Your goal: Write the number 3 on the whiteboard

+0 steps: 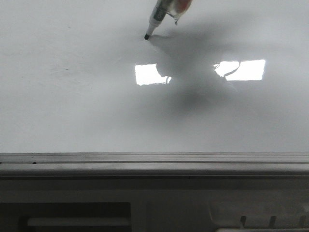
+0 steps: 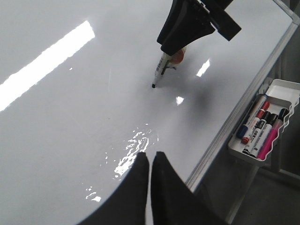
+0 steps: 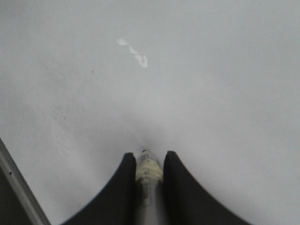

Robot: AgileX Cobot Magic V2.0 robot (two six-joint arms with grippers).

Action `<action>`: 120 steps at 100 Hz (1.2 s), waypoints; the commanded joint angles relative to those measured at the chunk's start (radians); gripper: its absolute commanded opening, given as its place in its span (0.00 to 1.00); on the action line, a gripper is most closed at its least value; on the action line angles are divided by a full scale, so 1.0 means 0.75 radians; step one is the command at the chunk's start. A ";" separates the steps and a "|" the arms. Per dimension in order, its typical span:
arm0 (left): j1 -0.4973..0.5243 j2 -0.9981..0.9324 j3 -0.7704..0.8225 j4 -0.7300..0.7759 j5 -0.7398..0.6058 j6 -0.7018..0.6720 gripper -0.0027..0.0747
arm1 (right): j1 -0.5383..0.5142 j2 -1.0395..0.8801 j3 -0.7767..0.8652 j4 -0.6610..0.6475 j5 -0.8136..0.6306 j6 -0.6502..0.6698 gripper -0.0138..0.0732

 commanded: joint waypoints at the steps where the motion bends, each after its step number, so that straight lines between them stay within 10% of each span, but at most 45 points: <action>1: 0.002 0.011 -0.025 -0.022 -0.113 -0.029 0.01 | -0.055 -0.004 -0.043 -0.051 -0.115 -0.008 0.09; 120: 0.002 0.011 -0.013 -0.022 -0.147 -0.032 0.01 | -0.120 -0.061 0.106 -0.002 0.150 0.059 0.09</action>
